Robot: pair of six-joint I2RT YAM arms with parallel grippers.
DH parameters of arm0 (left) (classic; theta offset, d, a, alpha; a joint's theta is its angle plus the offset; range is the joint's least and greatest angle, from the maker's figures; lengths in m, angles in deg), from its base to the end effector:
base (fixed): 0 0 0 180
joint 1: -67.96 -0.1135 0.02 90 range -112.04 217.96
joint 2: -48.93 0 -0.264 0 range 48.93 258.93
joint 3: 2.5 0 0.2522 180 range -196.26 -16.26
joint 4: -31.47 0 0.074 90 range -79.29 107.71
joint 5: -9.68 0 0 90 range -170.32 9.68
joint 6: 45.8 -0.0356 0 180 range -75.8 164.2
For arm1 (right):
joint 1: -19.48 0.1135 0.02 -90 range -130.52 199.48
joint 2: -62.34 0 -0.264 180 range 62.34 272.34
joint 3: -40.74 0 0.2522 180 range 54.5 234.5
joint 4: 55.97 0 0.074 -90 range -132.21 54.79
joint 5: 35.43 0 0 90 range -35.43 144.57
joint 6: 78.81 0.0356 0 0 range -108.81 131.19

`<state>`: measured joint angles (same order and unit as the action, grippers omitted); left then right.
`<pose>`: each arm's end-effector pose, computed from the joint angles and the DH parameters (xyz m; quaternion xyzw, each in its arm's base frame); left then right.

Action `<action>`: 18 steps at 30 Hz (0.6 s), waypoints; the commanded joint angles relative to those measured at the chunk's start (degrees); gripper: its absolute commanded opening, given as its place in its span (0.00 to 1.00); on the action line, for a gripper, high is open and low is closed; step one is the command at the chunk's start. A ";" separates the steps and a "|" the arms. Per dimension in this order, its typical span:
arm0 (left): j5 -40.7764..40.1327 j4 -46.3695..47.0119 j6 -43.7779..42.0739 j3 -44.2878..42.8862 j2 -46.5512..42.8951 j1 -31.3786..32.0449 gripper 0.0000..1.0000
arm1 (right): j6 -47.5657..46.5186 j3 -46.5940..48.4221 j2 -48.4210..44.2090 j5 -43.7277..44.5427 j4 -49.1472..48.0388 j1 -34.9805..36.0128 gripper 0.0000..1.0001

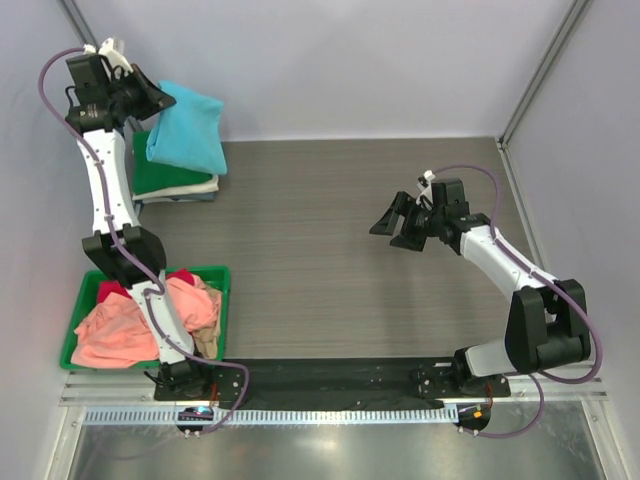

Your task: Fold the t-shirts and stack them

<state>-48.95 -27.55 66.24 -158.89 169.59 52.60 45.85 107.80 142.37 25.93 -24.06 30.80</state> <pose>0.4439 0.1027 0.4466 -0.1170 0.8094 -0.2563 0.5153 0.2856 0.0746 0.2426 0.0881 0.8955 0.3555 0.2530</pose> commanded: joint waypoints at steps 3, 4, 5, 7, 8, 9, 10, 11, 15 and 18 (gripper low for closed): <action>5.26 6.66 1.85 -4.24 3.87 -3.27 0.00 | -0.20 0.40 1.44 -0.01 -1.80 0.55 0.79; 5.62 7.28 2.21 -4.24 4.40 -3.71 0.00 | -0.20 0.49 1.79 -0.01 -1.80 0.55 0.79; 5.97 7.81 2.48 -4.41 4.84 -3.98 0.00 | -0.20 0.75 2.23 0.08 -1.80 0.55 0.79; 6.76 8.78 2.74 -4.68 6.34 -4.59 0.00 | -0.29 0.75 2.76 0.17 -1.89 0.64 0.79; 6.94 9.13 2.66 -4.94 7.04 -4.77 0.00 | -0.29 0.75 2.94 0.17 -1.81 0.73 0.79; 7.12 9.22 2.57 -5.72 7.65 -4.95 0.00 | -0.38 0.58 3.46 0.25 -1.89 0.73 0.79; 7.47 9.31 2.57 -6.34 9.14 -5.30 0.00 | -0.46 0.49 3.64 0.25 -1.81 0.82 0.79; 7.38 9.39 2.65 -6.87 9.85 -5.47 0.00 | -0.55 0.23 3.90 0.34 -1.80 0.90 0.79; 7.03 11.76 1.95 -8.37 13.54 -6.35 0.00 | -1.17 -0.47 4.70 0.87 -1.81 1.08 0.79; 6.95 16.66 2.13 -9.78 16.44 -7.14 0.00 | -1.52 -1.09 5.14 1.39 -1.89 1.52 0.79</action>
<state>-44.16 -19.81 68.03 -165.33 185.22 46.39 45.45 107.02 147.29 26.45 -24.34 31.67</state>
